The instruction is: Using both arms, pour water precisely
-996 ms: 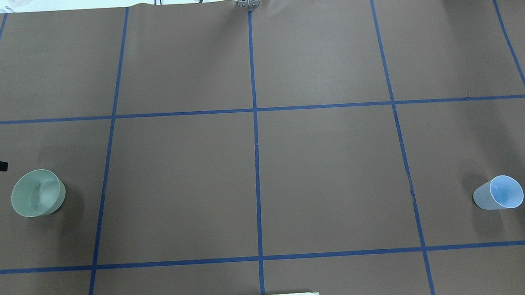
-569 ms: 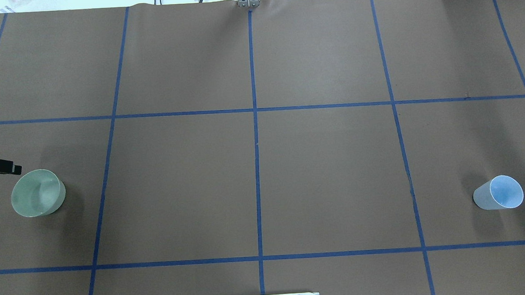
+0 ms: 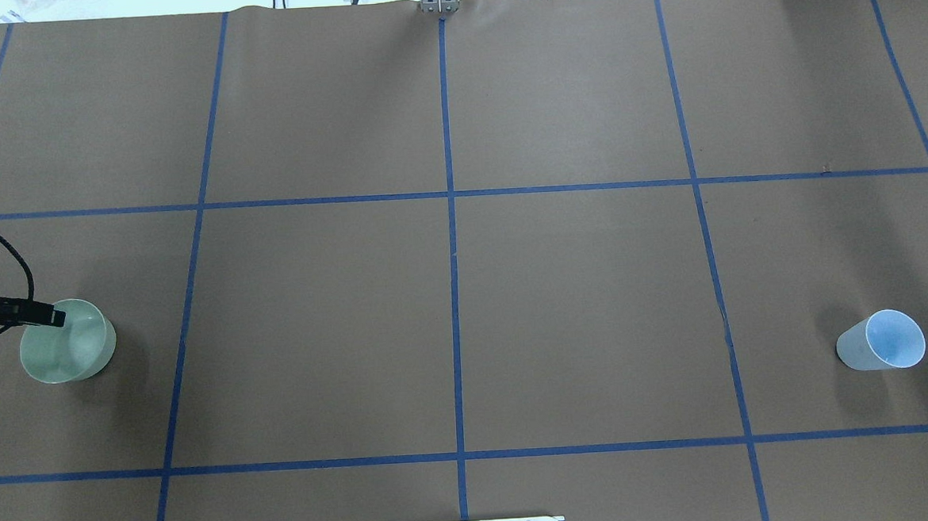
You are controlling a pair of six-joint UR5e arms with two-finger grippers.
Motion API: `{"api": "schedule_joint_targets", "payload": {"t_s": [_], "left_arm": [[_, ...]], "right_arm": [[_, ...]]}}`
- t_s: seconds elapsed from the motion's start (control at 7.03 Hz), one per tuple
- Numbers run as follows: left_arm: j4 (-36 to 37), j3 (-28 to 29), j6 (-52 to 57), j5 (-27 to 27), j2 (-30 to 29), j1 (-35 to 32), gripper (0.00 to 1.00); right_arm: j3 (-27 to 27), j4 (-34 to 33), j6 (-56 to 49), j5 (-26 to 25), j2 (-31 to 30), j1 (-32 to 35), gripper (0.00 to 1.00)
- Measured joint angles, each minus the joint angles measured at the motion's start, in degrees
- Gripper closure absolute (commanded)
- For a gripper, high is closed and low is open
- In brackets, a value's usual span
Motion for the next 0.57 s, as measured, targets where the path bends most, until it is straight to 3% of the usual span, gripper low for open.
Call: {"api": "schedule_joint_targets", "payload": {"t_s": [0.28, 0.57], "left_arm": [[0.0, 0.5, 0.3, 0.2, 0.0, 0.4, 0.36], [-0.1, 0.6, 0.8, 0.6, 0.1, 0.5, 0.46]], "right_arm": [[0.0, 0.0, 0.0, 0.0, 0.0, 0.0, 0.00], [0.0, 0.0, 0.0, 0.0, 0.0, 0.0, 0.00]]}}
